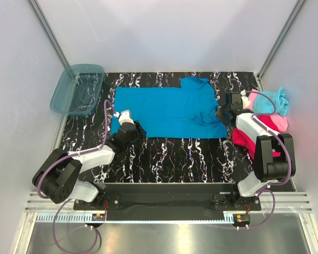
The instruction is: Fold and stack the t-shirts
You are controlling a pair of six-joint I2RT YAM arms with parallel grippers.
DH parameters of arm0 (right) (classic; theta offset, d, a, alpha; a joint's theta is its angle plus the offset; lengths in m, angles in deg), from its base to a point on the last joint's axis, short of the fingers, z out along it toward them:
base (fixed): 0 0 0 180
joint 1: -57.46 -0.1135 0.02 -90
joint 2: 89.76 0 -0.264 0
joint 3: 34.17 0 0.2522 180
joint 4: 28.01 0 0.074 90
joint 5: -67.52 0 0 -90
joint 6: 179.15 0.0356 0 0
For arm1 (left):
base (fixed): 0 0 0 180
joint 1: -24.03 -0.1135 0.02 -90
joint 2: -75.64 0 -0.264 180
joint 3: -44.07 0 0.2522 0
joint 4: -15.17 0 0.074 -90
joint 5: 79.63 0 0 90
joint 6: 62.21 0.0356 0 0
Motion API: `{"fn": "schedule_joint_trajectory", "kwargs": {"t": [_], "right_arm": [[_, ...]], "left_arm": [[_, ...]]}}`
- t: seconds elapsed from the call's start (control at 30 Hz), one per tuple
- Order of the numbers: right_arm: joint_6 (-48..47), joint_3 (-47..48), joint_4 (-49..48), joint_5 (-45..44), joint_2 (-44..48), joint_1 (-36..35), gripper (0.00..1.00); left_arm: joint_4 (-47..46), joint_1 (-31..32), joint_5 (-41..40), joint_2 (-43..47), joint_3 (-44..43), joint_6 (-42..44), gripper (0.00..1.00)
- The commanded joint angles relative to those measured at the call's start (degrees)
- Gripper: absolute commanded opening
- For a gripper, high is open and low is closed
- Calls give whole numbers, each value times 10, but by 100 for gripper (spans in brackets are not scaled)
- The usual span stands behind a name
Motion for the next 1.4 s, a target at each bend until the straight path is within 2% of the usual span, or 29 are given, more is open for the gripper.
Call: {"fn": "schedule_joint_trajectory", "kwargs": {"t": [0.0,0.77,0.8,0.87,0.93,0.97,1.0,1.37], "right_arm": [[-10,0,2,-6,-1,2,42],[-18,6,-3,-15,-53,2,41],[-17,7,-2,-14,-55,3,39],[-15,8,-5,-14,-58,2,29],[-13,8,-9,-14,-60,2,16],[-12,9,-9,-13,-59,2,3],[-9,10,-10,-14,-58,2,0],[2,61,-11,-18,-55,3,0]], "left_arm": [[-33,1,-4,18,1,10,50],[-35,2,-4,10,-2,10,49],[-35,1,-4,11,-2,10,50],[-34,1,-5,12,-1,11,50],[-33,1,-7,13,0,11,49],[-33,1,-7,14,1,11,49],[-33,2,-7,13,1,11,50],[-34,1,-6,13,0,11,50]]}}
